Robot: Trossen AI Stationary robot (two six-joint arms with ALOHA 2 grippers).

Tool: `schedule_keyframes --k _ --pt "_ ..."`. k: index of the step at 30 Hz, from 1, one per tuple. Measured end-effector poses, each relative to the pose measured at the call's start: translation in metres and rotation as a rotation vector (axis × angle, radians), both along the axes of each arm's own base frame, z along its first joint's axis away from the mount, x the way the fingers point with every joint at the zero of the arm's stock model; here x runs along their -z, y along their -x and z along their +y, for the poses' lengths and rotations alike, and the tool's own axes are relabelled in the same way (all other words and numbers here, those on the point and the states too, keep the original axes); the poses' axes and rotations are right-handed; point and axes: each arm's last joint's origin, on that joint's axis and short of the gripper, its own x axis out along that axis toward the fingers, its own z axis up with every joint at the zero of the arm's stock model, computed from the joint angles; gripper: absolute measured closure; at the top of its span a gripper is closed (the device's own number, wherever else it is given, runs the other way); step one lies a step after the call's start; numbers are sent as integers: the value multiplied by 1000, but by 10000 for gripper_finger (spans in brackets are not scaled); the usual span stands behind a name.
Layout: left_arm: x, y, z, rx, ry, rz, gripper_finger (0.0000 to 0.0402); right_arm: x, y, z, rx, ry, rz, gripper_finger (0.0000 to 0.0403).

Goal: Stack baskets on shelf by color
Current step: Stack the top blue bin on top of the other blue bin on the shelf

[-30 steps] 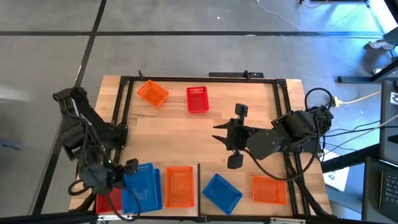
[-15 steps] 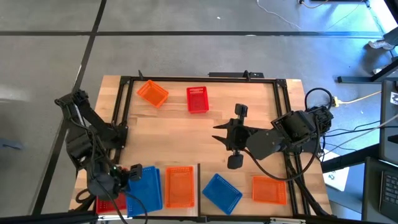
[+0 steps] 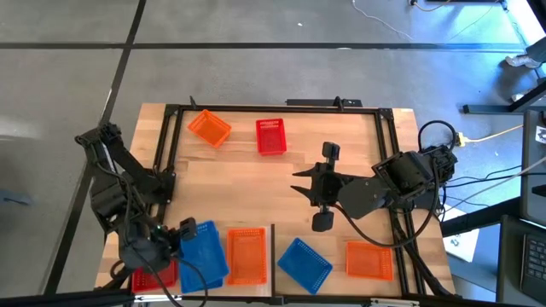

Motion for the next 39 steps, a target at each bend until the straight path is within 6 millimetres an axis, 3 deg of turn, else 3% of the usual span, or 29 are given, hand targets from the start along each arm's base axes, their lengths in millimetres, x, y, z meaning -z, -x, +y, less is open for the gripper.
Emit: schedule_keyframes --k 7,19,39 --pt "0 0 0 59 -24 -18 376 0 0 0 0 0 0 279" --pt "0 1 0 2 19 23 398 0 0 0 2 -3 -1 279" --pt "0 0 0 -1 -6 -7 344 0 0 0 15 -27 -12 279"
